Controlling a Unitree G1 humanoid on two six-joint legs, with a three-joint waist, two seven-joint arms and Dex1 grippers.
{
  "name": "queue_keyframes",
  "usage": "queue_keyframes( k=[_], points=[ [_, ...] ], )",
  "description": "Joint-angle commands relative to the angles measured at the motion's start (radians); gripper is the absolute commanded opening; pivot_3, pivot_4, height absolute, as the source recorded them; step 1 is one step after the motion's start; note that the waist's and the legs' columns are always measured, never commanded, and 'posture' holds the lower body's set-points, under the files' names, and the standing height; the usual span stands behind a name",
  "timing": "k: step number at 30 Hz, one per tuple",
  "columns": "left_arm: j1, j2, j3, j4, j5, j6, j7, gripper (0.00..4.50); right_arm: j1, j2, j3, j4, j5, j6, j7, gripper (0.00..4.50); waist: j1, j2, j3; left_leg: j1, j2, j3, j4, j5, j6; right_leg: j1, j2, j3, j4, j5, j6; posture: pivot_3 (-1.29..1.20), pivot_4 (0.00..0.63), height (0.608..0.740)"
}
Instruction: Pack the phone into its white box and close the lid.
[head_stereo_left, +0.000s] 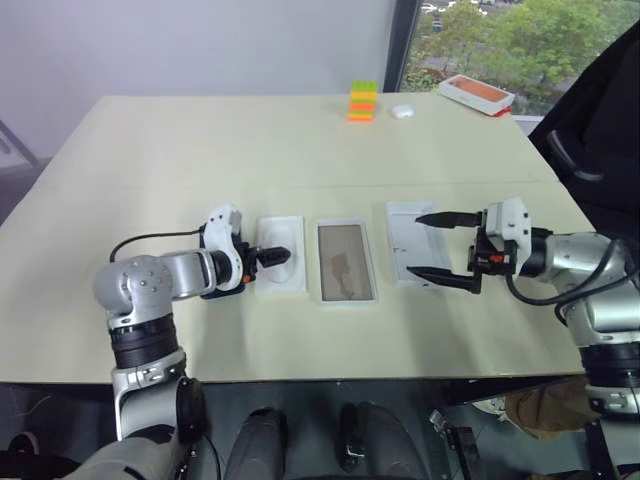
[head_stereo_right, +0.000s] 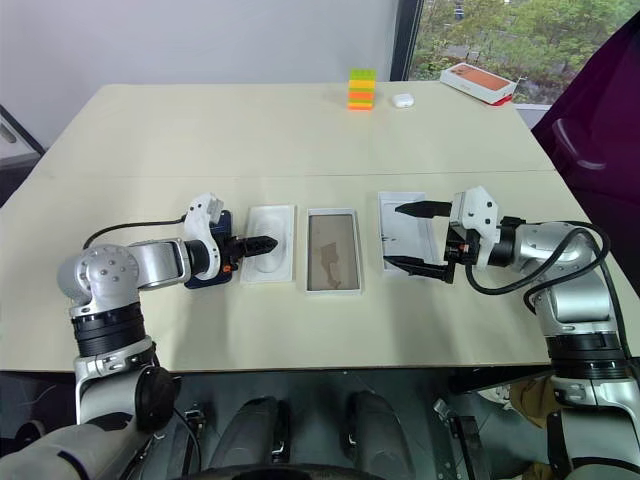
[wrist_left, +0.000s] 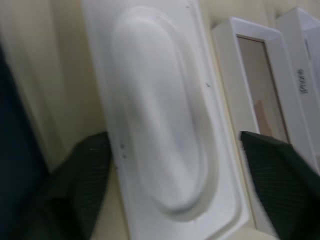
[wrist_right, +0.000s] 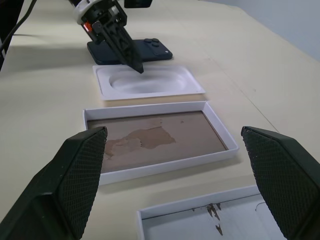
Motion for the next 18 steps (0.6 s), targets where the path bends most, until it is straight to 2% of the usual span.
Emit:
queue_keyframes(
  k=[1, 12, 15, 18],
  points=[
    [0.025, -0.008, -0.029, 0.019, 0.020, 0.030, -0.008, 2.25, -0.008, -0.003, -0.012, -0.040, 0.009, -0.007, -0.006, 4.50, 0.000, 0.000, 0.000, 0.000, 0.000, 0.000, 0.000, 0.000, 0.000, 0.000, 0.000, 0.000, 0.000, 0.000, 0.000, 0.00, 0.150, 0.740],
    [0.023, -0.026, -0.006, 0.030, 0.053, 0.049, -0.016, 2.25, -0.009, -0.003, -0.010, -0.041, 0.006, -0.008, -0.014, 4.50, 0.000, 0.000, 0.000, 0.000, 0.000, 0.000, 0.000, 0.000, 0.000, 0.000, 0.000, 0.000, -0.001, 0.000, 0.001, 0.00, 0.150, 0.740],
    [0.025, -0.021, -0.016, 0.029, 0.059, 0.046, -0.021, 1.37, -0.010, -0.003, -0.009, -0.040, 0.005, -0.008, -0.014, 4.50, -0.001, 0.000, 0.000, 0.000, 0.000, 0.000, 0.000, 0.000, 0.000, 0.000, 0.000, 0.000, -0.001, 0.000, 0.001, 0.00, 0.150, 0.740],
    [0.023, -0.027, -0.005, 0.030, 0.067, 0.048, -0.022, 0.04, -0.011, -0.003, -0.007, -0.042, 0.004, -0.006, -0.016, 4.50, 0.000, 0.000, 0.000, 0.000, 0.000, 0.000, 0.000, 0.000, 0.000, 0.000, 0.000, 0.000, -0.001, 0.000, 0.001, 0.00, 0.150, 0.740]
  ],
)
